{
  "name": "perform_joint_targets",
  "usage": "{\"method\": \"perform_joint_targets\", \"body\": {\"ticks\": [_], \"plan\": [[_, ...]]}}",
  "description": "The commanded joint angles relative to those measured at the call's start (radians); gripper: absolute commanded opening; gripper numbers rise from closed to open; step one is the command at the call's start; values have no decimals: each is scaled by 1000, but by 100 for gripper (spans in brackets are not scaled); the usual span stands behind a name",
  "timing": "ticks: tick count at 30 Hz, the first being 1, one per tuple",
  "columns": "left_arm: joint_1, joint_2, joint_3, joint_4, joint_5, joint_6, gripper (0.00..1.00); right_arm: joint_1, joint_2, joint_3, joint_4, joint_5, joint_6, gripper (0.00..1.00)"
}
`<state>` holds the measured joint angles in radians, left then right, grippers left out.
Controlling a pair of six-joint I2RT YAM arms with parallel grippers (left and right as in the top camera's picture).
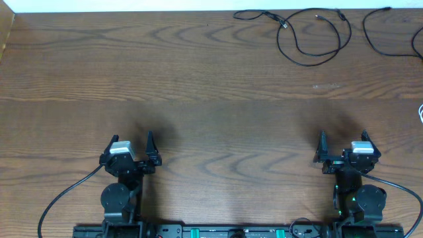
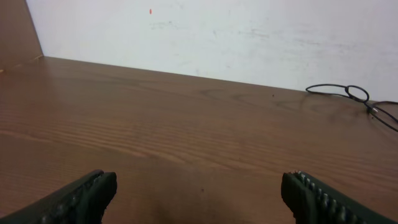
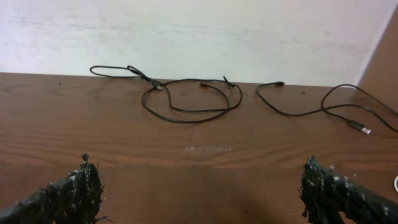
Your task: Untangle cables
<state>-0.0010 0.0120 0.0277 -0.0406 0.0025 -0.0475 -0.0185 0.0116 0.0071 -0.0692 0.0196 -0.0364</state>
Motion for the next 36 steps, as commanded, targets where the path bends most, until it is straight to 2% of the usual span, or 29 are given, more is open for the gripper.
{"method": "perform_joint_targets", "body": {"ticks": [1, 36], "plan": [[5, -8, -24, -31, 9, 13, 92, -7, -5, -2, -3, 15, 10, 99], [5, -8, -24, -31, 9, 13, 92, -7, -5, -2, -3, 15, 10, 99]]}}
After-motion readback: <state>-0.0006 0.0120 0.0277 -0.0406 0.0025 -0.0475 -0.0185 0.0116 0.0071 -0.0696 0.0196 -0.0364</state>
